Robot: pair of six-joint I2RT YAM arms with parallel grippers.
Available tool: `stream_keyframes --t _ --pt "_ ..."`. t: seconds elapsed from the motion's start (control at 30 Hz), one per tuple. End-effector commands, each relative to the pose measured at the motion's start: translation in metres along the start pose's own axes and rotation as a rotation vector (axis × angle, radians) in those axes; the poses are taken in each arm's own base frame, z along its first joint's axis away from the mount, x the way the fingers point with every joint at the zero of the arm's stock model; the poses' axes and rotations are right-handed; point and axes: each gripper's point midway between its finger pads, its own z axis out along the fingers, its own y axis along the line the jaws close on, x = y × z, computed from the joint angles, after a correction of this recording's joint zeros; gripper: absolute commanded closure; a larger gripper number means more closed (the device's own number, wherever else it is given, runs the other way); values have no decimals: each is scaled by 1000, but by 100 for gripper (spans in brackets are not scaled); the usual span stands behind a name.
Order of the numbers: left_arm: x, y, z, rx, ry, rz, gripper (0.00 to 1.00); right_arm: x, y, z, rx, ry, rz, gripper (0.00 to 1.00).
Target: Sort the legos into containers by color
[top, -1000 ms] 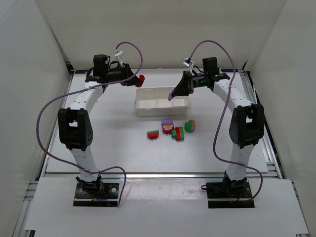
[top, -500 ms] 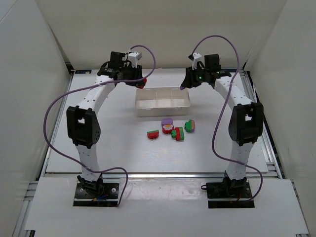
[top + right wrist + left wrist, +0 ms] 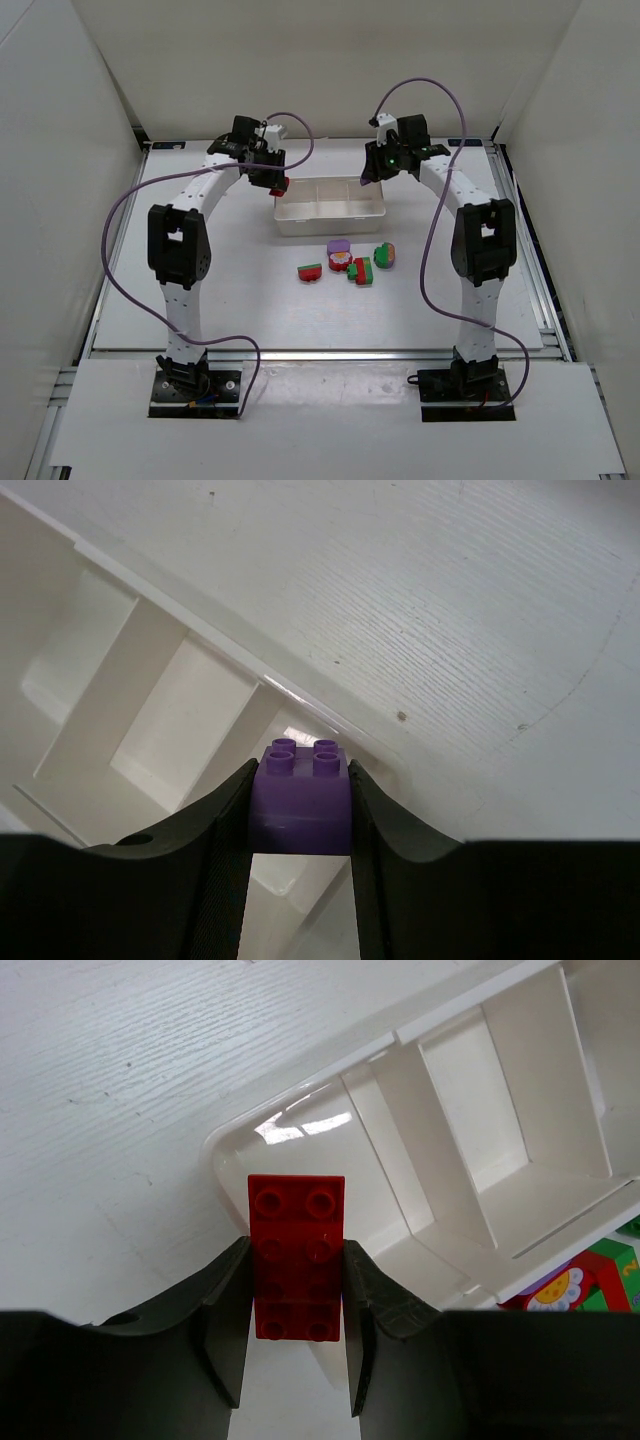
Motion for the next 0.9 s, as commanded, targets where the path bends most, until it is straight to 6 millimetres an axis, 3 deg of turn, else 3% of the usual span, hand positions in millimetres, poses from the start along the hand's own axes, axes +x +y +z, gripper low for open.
stream_keyframes --t 0.0,0.17,0.37,0.4,0.5,0.63,0.8,0.87 --pt "-20 -12 -15 8 -52 41 90 -26 5 -5 -1 -56 -61 100" --pt "-18 -16 -5 17 -39 56 89 -18 6 -2 -4 -36 -74 100" --pt "-16 -17 7 18 -25 79 74 -6 3 2 -4 -6 -95 100" --pt "-15 -16 8 13 -21 78 66 -2 2 4 0 1 -95 96" --pt "-14 -13 12 2 -18 77 58 0 1 5 0 7 -105 89" --pt "-16 -10 13 -13 -22 79 50 4 1 6 -3 19 -112 75" --pt "-22 -12 12 -4 -39 83 40 4 4 3 -21 19 -118 48" --pt "-24 -13 12 5 -47 86 38 4 5 2 -22 17 -117 44"
